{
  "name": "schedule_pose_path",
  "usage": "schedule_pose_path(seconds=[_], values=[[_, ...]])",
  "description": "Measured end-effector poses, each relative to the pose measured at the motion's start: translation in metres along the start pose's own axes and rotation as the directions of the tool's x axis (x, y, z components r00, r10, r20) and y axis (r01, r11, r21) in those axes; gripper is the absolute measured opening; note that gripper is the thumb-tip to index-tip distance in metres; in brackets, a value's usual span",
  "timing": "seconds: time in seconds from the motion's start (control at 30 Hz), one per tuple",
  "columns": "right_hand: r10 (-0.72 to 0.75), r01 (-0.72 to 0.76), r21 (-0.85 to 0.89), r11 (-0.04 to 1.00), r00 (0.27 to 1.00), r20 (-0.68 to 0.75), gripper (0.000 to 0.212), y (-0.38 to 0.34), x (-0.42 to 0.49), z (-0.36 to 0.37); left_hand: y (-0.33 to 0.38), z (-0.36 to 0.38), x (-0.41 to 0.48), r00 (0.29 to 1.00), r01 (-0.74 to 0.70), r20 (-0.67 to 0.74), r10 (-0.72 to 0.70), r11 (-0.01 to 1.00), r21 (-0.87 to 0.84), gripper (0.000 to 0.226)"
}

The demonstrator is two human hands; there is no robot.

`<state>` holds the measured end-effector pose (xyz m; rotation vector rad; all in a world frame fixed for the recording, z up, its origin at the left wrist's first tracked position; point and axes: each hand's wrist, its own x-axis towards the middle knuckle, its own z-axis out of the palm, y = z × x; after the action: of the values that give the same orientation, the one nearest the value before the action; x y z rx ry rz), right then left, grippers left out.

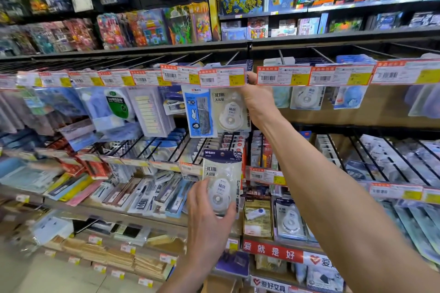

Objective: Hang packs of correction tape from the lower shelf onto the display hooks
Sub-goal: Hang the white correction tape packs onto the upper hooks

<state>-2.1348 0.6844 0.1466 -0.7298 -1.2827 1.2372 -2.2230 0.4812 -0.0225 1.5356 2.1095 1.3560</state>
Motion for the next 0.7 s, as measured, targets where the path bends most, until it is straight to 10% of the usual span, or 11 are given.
schedule_pose_path(seconds=[0.7], values=[[-0.169, 0.158, -0.221, 0.963, 0.985, -0.032, 0.017, 0.007, 0.004, 0.003, 0.012, 0.006, 0.012, 1.000, -0.005, -0.003, 0.004, 1.000, -0.016, 0.076]])
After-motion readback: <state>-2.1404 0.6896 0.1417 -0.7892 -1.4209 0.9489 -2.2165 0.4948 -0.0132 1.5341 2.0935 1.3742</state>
